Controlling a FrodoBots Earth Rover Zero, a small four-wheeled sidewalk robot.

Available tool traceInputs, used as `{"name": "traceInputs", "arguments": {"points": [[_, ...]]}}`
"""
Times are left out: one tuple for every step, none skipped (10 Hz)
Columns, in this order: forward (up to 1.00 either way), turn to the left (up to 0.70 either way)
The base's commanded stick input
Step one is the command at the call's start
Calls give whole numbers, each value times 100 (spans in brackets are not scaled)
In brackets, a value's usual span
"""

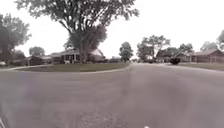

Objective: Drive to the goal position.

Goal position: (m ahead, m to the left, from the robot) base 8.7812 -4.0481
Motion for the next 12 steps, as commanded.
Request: {"name": "traceInputs", "arguments": {"points": [[70,0],[70,0],[70,0],[70,0],[70,0],[70,0],[70,0],[70,0],[70,-13],[70,-35],[70,-15],[70,0]]}}
